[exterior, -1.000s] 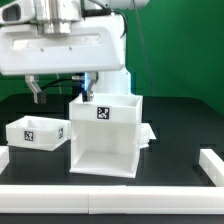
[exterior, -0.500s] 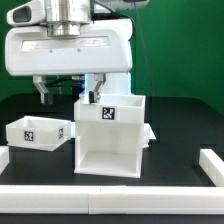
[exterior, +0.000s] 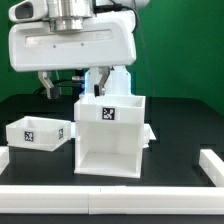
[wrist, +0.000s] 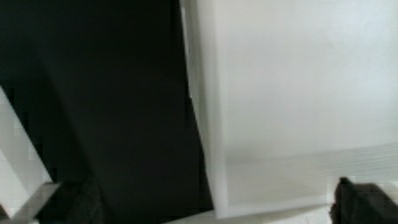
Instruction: Assemble drawer
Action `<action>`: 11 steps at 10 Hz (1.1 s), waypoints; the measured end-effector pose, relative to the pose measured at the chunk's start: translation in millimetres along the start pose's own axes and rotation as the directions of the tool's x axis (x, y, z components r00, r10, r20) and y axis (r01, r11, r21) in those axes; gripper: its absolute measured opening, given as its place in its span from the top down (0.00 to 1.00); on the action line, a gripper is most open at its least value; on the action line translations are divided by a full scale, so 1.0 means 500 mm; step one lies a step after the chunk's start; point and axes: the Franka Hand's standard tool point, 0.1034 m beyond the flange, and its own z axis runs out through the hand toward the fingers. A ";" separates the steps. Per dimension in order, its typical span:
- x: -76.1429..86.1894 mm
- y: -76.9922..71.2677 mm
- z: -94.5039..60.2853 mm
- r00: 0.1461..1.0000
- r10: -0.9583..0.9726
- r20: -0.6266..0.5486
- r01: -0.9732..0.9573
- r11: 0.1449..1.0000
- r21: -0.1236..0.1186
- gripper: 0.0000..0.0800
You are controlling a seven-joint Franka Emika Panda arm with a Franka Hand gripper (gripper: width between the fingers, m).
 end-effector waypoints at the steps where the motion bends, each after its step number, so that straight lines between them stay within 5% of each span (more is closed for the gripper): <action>1: -0.010 0.005 0.009 1.000 0.014 0.010 -0.014 1.000 0.003 0.19; 5: -0.022 0.011 0.050 0.998 -0.002 -0.056 0.000 0.999 -0.037 0.19; 7: -0.025 0.011 0.051 0.999 -0.001 -0.046 0.000 0.999 -0.035 0.23; 8: -0.025 0.011 0.052 0.999 -0.001 -0.045 0.000 0.999 -0.035 0.46; 9: -0.025 0.011 0.052 0.999 -0.001 -0.045 0.000 0.999 -0.035 0.46; 11: -0.025 0.011 0.053 0.999 -0.001 -0.044 -0.001 0.999 -0.035 0.91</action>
Offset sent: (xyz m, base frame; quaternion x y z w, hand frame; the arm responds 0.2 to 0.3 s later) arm -0.0138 0.0063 -0.0282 0.0045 0.0196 0.0142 0.9997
